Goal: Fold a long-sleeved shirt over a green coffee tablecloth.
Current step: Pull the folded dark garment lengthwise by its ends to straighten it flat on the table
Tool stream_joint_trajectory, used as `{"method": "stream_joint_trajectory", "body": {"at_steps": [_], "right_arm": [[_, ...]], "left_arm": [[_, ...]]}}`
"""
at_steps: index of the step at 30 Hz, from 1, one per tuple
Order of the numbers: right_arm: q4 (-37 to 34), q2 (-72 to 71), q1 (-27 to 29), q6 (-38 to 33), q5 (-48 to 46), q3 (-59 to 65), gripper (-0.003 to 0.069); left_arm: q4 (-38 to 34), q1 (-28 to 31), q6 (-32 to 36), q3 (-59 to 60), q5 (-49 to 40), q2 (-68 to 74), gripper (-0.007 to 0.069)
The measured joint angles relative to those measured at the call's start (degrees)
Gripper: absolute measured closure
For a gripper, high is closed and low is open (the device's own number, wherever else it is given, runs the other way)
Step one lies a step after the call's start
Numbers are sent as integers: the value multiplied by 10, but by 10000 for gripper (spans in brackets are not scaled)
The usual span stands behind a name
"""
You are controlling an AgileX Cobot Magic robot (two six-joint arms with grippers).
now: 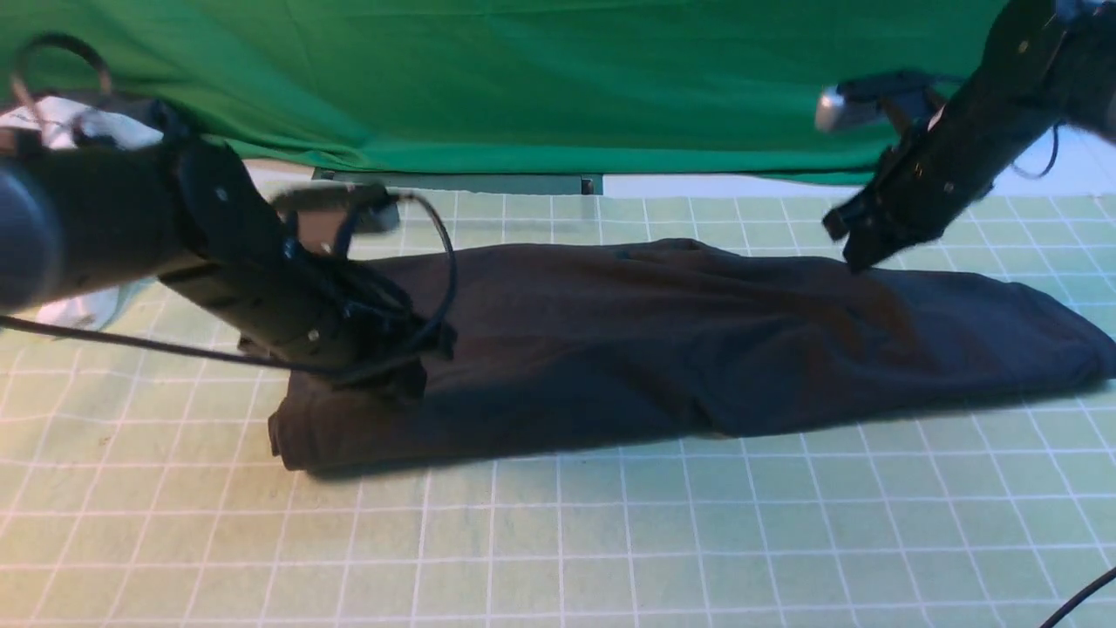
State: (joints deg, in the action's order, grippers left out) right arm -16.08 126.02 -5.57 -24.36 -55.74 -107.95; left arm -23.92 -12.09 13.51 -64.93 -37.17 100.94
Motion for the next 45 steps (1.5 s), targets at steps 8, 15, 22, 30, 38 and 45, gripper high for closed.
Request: {"method": "stream_joint_trajectory", "body": {"at_steps": [8, 15, 22, 30, 38, 45], "right_arm": [[106, 1, 12, 79, -1, 90, 515], [132, -26, 69, 92, 15, 102, 499], [143, -121, 112, 102, 71, 102, 410], [146, -91, 174, 133, 33, 102, 76], [85, -22, 182, 146, 32, 103, 109], [83, -2, 183, 122, 34, 102, 276]], "left_arm": [[144, 8, -99, 20, -47, 9, 524], [190, 54, -120, 35, -69, -22, 524], [174, 63, -111, 36, -41, -138, 524], [127, 63, -37, 36, -16, -321, 524], [161, 63, -21, 109, 3, -495, 524], [203, 63, -21, 237, 27, -608, 524]]}}
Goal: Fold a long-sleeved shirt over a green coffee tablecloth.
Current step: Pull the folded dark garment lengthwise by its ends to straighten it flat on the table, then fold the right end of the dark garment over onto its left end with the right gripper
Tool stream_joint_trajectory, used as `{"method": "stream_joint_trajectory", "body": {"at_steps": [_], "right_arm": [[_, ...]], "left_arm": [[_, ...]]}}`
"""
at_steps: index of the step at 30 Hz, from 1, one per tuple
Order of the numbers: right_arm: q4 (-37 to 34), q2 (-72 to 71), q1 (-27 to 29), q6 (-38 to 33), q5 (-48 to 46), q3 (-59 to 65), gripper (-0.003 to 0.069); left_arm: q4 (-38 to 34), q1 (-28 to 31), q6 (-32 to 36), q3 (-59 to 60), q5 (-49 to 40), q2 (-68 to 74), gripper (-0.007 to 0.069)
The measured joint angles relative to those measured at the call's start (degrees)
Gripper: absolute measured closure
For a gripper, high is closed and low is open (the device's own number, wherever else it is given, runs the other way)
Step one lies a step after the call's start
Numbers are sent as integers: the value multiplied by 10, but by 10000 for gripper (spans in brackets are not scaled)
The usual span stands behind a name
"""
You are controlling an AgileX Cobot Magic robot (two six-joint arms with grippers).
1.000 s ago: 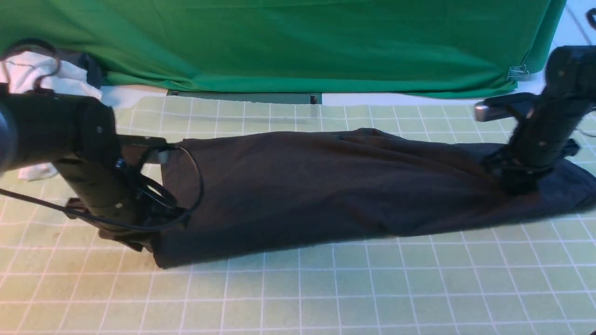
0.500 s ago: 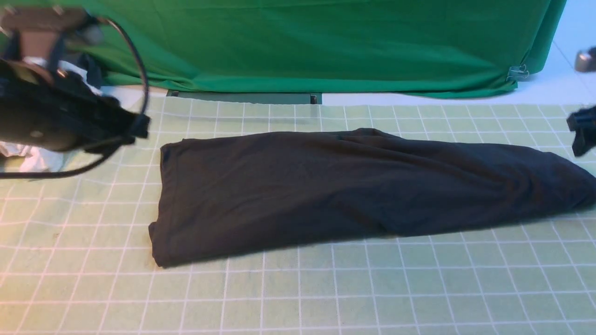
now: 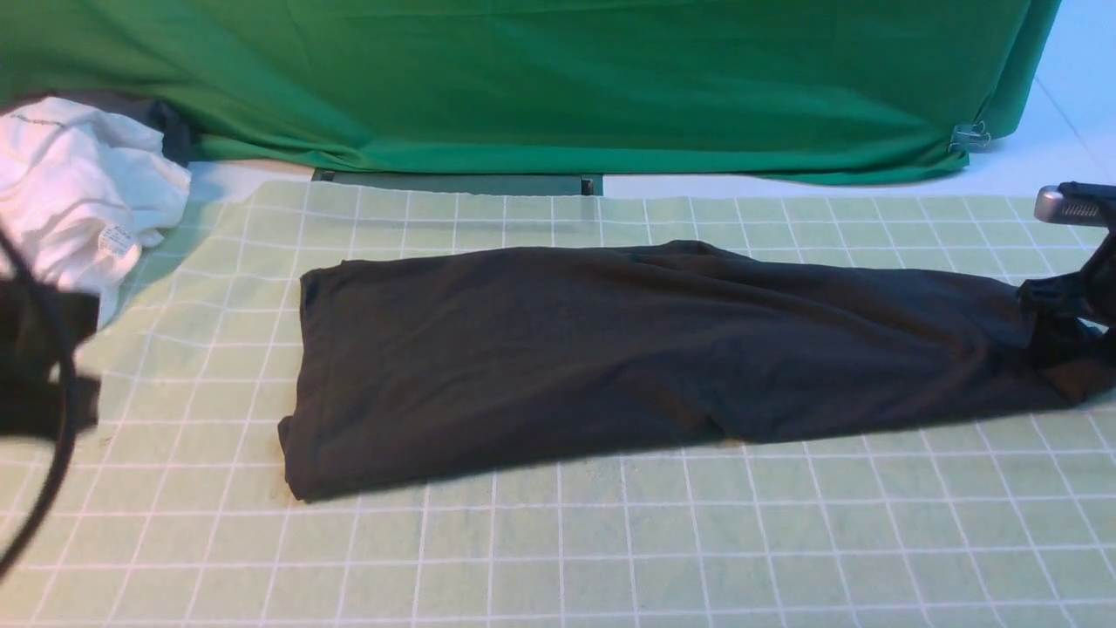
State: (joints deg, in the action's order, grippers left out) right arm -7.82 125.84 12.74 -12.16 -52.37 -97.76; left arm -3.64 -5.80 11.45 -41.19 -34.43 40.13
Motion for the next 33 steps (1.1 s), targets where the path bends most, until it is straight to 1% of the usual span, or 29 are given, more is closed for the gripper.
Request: {"method": "stream_joint_trajectory", "body": {"at_steps": [1, 2, 3, 4, 5, 8, 9, 11, 14, 15, 17, 18, 20, 22, 25, 27, 28, 29, 30, 31, 32, 33], "right_arm": [[0, 0, 0, -4, 0, 0, 344], [0, 0, 0, -13, 0, 0, 459], [0, 0, 0, -13, 0, 0, 493], [0, 0, 1, -18, 0, 0, 565], [0, 0, 1, -22, 0, 0, 596], [-4, -2, 4, -32, 1, 0, 588], [-7, -4, 5, -38, 2, 0, 552], [-8, -8, 5, -40, 3, 0, 445], [-8, -17, 5, -39, 5, 0, 191], [-7, -20, 5, -36, 6, -1, 118], [-7, -23, 6, -33, 13, -1, 31], [-6, -26, 6, -31, 18, -1, 5], [-2, -28, 6, -29, 26, -1, 1], [-2, -28, 10, -26, 32, -1, 30], [-1, -17, 15, -19, 30, -1, 107], [-2, -9, 17, -16, 26, -1, 138], [-5, -1, 17, -14, 22, -1, 179], [-9, 2, 17, -13, 20, -1, 192], [-12, 3, 17, -13, 19, -2, 263], [-12, 3, 17, -13, 17, -2, 286], [-17, 3, 17, -19, 15, -3, 362], [-20, 3, 17, -28, 11, -4, 462]], "left_arm": [[2, 0, 0, 11, 2, -9, 524], [9, 0, 0, 35, 12, -28, 524], [9, 0, 0, 35, 12, -30, 524], [15, 0, 0, 61, 25, -46, 524], [18, 0, 0, 77, 37, -56, 524], [22, 0, -7, 110, 77, -76, 524], [22, 0, -13, 124, 102, -84, 524], [22, 0, -23, 141, 140, -93, 524], [20, 0, -25, 154, 174, -96, 524], [20, 0, -25, 155, 180, -97, 524], [20, 0, -25, 157, 188, -97, 524], [19, 0, -25, 158, 190, -97, 524], [19, 0, -25, 159, 192, -97, 524], [19, 0, -25, 159, 194, -97, 524], [19, 0, -26, 159, 199, -97, 524], [19, 0, -26, 159, 203, -97, 524], [21, 0, -26, 159, 207, -97, 523], [21, 0, -26, 159, 208, -97, 523], [21, 0, -26, 159, 211, -97, 522], [21, 0, -26, 159, 211, -97, 522], [21, 0, -26, 159, 212, -97, 521], [21, 0, -26, 159, 213, -97, 522]]}}
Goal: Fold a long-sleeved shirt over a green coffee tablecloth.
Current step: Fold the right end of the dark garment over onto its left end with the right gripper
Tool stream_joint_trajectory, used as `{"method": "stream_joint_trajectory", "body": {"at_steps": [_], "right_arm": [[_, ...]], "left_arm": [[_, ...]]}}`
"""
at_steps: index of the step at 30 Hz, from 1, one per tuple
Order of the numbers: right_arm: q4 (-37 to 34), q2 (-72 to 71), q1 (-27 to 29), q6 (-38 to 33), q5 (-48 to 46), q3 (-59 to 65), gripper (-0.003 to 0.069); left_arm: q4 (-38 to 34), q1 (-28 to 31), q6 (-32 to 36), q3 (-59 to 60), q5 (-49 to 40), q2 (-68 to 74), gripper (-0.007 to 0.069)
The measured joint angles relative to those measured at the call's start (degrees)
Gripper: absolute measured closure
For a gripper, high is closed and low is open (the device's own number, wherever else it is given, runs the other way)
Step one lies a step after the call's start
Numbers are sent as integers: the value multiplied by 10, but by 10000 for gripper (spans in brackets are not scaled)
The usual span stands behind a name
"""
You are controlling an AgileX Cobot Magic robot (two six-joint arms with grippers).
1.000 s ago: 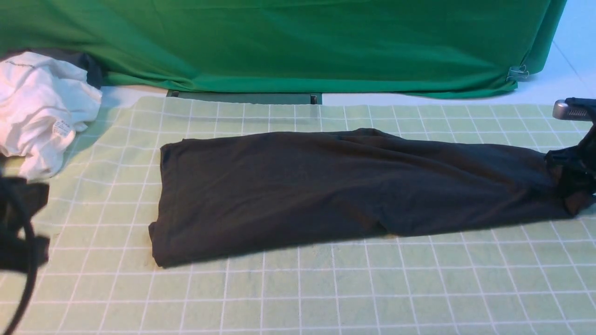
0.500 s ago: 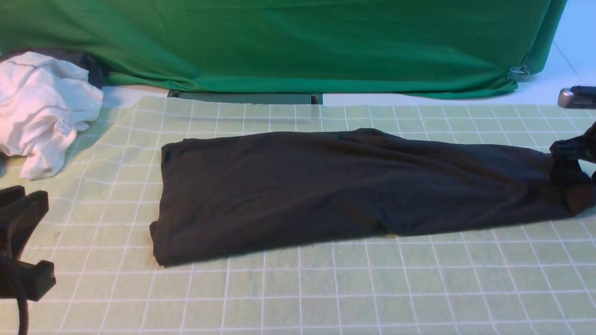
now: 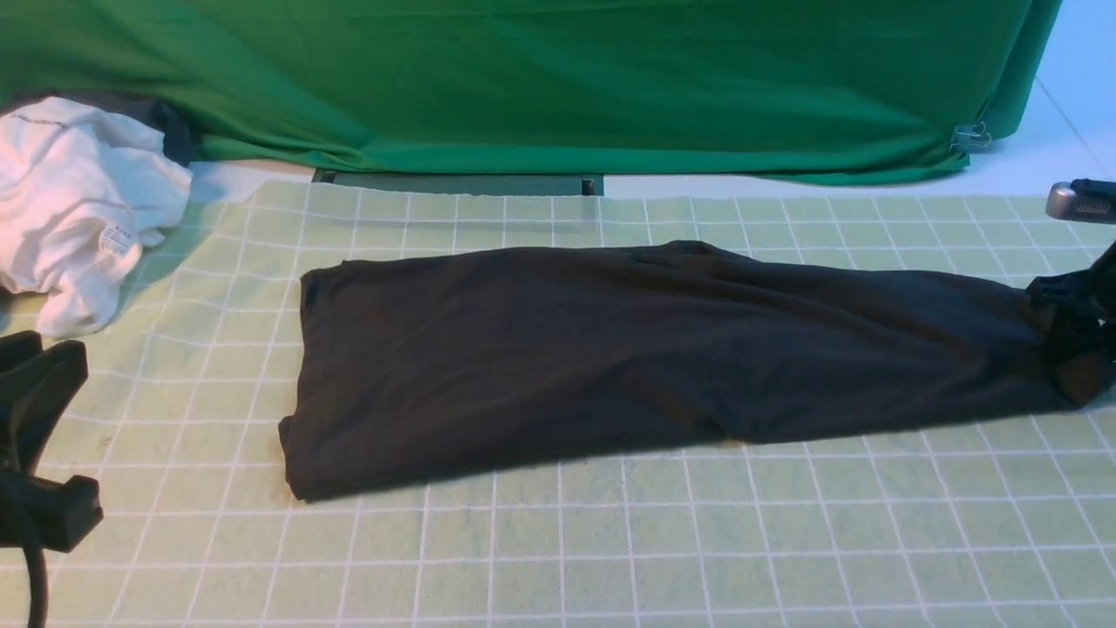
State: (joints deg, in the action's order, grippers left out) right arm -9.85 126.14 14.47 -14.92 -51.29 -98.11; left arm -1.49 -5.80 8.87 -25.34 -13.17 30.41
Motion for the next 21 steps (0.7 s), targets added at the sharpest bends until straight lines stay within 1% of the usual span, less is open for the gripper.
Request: {"method": "stream_joint_trajectory", "body": {"at_steps": [1, 2, 3, 6, 9, 11, 13, 14, 16, 17, 18, 19, 20, 21], "right_arm": [[0, -1, 0, -3, 0, 0, 505], [3, -4, 1, -6, -2, 0, 563], [9, -9, 1, -8, -5, 0, 574], [26, -43, 8, -8, -9, 1, 572], [42, -96, 11, 12, -9, -17, 572], [37, -126, 7, 21, -8, -34, 572], [28, -162, -9, 29, -5, -57, 572], [24, -178, -21, 31, -4, -66, 572], [20, -203, -67, 33, -1, -82, 572], [19, -205, -79, 33, -1, -84, 572], [16, -215, -132, 33, 3, -89, 572], [14, -217, -154, 34, 7, -89, 572], [11, -214, -207, 37, 12, -89, 572], [9, -210, -246, 39, 16, -89, 572]], "left_arm": [[0, 0, 0, 0, 1, 0, 520], [0, 0, -3, 0, 1, 0, 520], [0, 0, -5, 0, 1, 0, 520], [-6, 0, -11, 0, 1, 0, 520], [-17, 0, -12, 0, 1, 0, 520], [-20, 0, -12, 0, 1, 0, 518], [-22, 0, -12, 0, 1, 0, 517], [-22, 0, -12, 0, 1, 0, 515], [-24, 0, -12, 0, 1, 0, 515], [-24, 0, -12, 0, 1, 0, 515], [-24, 0, -13, 0, 1, 0, 515], [-25, 0, -14, 0, 1, 0, 515], [-25, 0, -18, 0, 2, 0, 515], [-26, 0, -19, 0, 2, 0, 514]]}}
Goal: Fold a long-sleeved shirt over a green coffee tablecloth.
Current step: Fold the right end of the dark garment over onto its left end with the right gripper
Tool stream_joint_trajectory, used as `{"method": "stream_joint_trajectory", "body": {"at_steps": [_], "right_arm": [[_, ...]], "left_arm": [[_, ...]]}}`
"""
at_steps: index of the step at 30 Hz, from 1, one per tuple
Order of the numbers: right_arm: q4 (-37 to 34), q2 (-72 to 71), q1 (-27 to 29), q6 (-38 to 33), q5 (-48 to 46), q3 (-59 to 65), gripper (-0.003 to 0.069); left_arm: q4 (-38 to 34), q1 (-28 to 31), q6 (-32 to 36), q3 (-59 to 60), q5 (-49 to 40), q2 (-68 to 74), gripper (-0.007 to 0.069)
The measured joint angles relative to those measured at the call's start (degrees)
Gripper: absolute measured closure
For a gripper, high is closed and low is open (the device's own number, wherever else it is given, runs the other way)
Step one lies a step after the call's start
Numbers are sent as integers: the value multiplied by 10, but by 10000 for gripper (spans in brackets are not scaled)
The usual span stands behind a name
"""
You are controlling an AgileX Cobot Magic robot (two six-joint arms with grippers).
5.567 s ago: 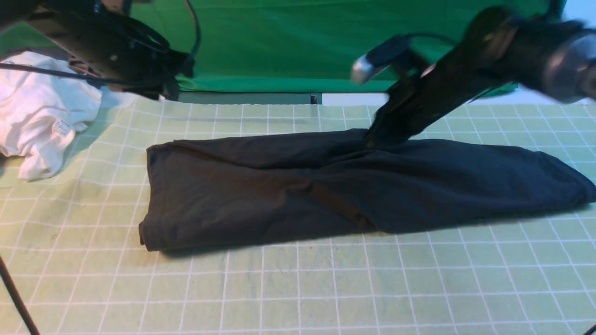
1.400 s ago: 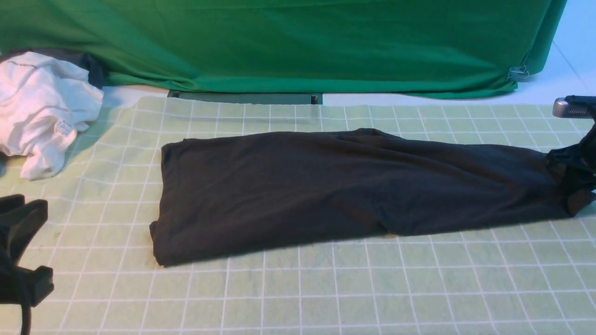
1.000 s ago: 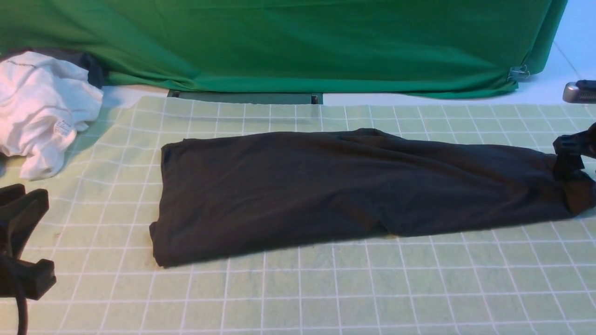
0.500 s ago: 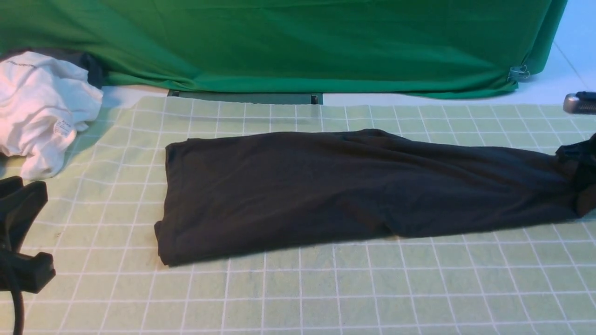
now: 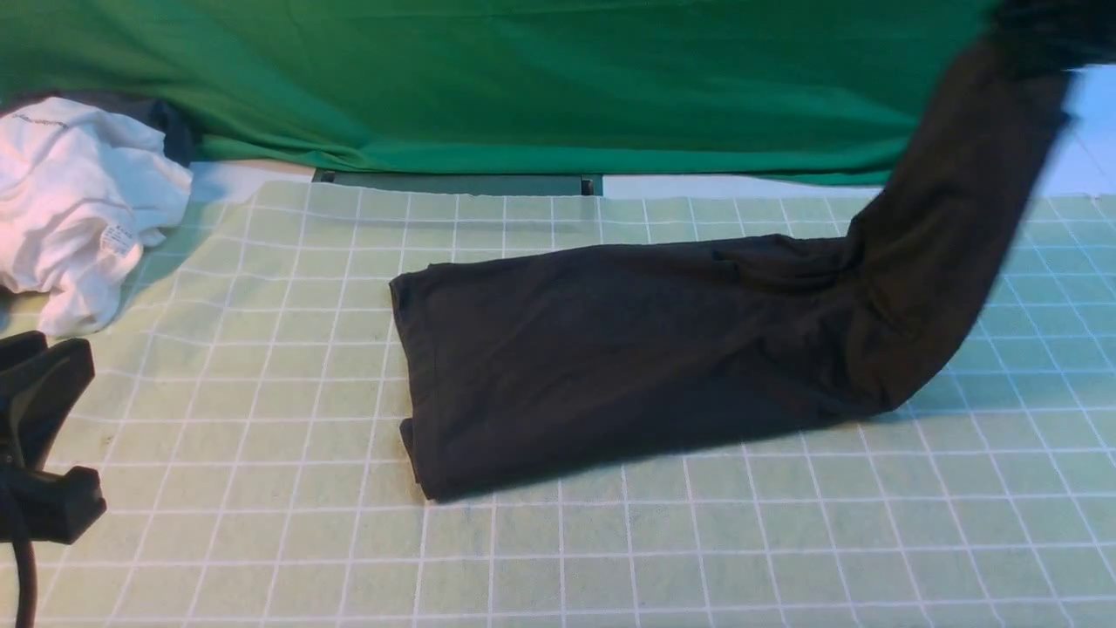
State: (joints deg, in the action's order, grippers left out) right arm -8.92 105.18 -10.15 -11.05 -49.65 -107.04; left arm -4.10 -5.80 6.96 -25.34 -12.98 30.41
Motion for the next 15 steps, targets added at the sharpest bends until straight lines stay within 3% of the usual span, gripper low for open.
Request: {"method": "stream_joint_trajectory", "body": {"at_steps": [1, 2, 7, 15], "right_arm": [[0, 2, 0, 0, 1, 0, 572], [-1, 15, -61, 5, 14, 0, 572], [-5, 105, -223, 20, 93, 0, 572], [1, 209, -320, 31, 183, 1, 572]], "left_arm": [[0, 0, -1, 0, 0, 0, 514], [0, 0, -1, 0, 0, 0, 514], [0, 0, -6, 0, 0, 0, 514], [-1, 0, -7, 0, -2, 0, 510]]}}
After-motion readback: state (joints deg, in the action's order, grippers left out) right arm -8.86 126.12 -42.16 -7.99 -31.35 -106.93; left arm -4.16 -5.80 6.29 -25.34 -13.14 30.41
